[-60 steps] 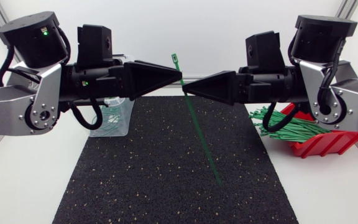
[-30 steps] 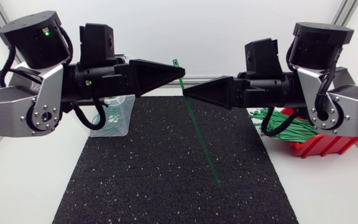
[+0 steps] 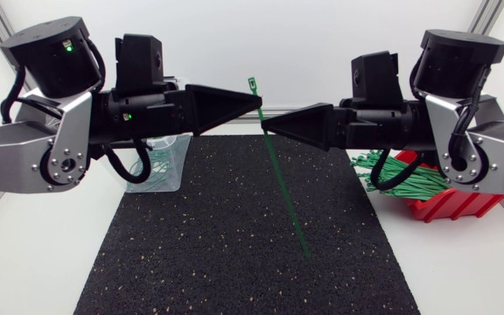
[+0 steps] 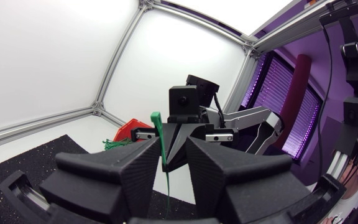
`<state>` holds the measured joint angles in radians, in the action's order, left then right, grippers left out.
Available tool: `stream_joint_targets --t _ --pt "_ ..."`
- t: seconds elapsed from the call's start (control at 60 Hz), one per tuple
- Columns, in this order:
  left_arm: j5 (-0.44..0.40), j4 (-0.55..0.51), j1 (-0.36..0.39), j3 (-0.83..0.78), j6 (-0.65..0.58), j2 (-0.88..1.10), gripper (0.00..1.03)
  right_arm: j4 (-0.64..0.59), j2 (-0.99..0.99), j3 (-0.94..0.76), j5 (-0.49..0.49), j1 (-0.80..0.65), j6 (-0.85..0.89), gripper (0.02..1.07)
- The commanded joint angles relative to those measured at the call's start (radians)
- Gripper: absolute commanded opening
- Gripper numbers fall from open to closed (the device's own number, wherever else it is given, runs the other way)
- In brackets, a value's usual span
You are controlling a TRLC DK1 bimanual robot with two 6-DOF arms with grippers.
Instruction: Take a green cable tie from the red box, thread the tail through the head to close it, then place it in the transparent bin on the left.
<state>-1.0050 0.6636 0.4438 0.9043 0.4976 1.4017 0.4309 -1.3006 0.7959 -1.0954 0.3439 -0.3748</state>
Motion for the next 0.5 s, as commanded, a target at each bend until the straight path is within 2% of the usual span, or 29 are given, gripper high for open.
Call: stream_joint_targets --t 0.0,0.117,0.25,0.3,0.483 --pt "0.003 0.021 0.012 -0.005 0.018 0.022 0.30 0.019 0.017 -0.026 0.003 -0.008 -0.032 0.08" --pt "0.005 0.021 0.012 -0.007 0.018 0.022 0.24 0.020 0.017 -0.026 0.005 -0.006 -0.032 0.08" --pt "0.011 0.022 0.015 -0.007 0.018 0.022 0.24 0.022 0.018 -0.029 0.008 -0.003 -0.032 0.08" --pt "0.016 0.022 0.015 -0.007 0.016 0.026 0.20 0.023 0.018 -0.029 0.008 -0.003 -0.030 0.08" --pt "0.019 0.025 0.016 -0.007 0.016 0.031 0.17 0.023 0.026 -0.030 0.009 -0.006 -0.032 0.08"
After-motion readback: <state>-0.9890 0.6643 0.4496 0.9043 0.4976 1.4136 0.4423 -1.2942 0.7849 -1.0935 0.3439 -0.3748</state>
